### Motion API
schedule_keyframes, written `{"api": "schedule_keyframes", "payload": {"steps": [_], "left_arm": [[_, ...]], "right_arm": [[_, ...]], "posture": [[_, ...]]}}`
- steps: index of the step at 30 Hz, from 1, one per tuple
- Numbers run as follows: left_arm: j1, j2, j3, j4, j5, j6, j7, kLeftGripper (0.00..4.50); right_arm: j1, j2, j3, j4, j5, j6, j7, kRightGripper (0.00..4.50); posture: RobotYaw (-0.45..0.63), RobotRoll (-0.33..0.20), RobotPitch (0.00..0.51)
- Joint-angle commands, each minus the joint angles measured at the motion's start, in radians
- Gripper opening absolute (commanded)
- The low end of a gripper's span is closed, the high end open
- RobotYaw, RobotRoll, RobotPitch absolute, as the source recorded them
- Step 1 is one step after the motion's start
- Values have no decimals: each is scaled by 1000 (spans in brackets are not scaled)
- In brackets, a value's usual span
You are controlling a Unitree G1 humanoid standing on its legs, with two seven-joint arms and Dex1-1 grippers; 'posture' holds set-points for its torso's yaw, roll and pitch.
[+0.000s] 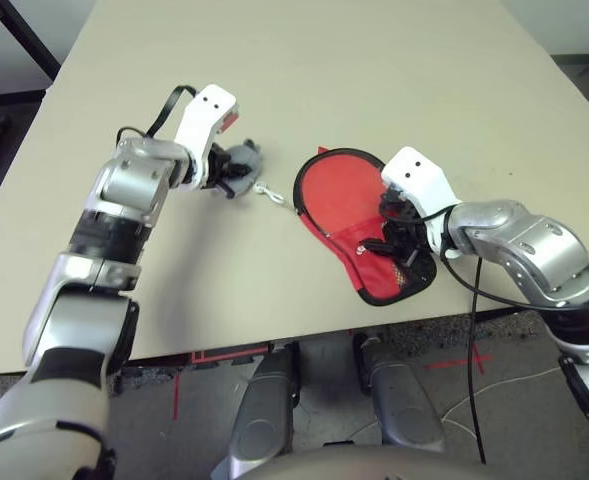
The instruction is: Store the ping-pong paddle in its case and zip it.
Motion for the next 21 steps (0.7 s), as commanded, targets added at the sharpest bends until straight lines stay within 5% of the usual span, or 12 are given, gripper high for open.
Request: {"api": "schedule_keyframes", "payload": {"steps": [1,12,21], "left_arm": [[-53,-29,1,125,45,-86,29,501],[-320,-175,4,650,159,-442,173,501],[-430,-320,14,815,230,-587,307,500]], "right_arm": [[18,-6,85,33,-22,1,31,4500],[24,1,141,34,-68,-21,77,4500],[35,18,156,31,-89,-10,94,4500]], "posture": [[37,0,229],[27,0,240],[-6,0,268]]}}
